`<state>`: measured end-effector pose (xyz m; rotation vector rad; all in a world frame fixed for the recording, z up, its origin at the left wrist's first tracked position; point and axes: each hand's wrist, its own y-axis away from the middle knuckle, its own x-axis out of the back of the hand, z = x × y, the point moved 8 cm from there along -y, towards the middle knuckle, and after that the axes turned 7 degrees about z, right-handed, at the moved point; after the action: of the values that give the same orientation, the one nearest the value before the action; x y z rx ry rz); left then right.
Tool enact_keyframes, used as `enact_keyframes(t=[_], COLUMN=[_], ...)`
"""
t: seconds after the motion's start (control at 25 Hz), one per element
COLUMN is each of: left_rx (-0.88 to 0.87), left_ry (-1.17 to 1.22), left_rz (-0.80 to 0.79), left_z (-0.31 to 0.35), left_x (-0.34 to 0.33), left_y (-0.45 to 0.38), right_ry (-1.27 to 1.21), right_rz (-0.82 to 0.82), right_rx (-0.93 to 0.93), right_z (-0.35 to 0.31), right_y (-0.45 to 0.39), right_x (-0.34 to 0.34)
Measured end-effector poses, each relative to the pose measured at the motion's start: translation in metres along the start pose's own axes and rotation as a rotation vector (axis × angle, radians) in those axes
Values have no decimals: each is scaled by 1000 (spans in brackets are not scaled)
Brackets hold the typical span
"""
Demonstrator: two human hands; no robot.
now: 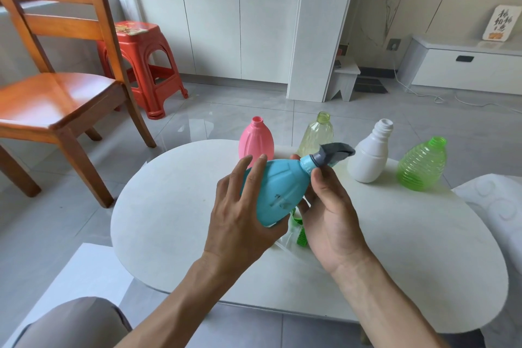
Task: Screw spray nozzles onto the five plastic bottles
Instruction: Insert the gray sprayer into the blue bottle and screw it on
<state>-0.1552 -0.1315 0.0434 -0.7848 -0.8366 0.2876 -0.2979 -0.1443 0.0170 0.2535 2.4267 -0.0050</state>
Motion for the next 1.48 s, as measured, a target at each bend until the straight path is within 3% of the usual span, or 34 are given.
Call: enact_keyframes(t=[0.44, 0.92, 1.12, 1.32, 1.48], left_rx=[66, 77, 200, 348, 362], left_ry=[64, 143, 242, 402, 452], left_rz=[16, -9, -36, -58, -67], left_z=[-1, 2, -1, -12, -15], left_x=[1, -5, -8, -10, -11], left_y=[0, 5, 5, 6, 6], right_ry=[-2, -59, 52, 18, -23], right_rz=[43, -62, -15, -14, -42], right_rx=[12, -3, 119, 21, 12], right_z=[-2, 2, -2, 9, 7], right_y=[2, -5, -6, -8, -8], right_x=[-2, -12, -11, -12, -11])
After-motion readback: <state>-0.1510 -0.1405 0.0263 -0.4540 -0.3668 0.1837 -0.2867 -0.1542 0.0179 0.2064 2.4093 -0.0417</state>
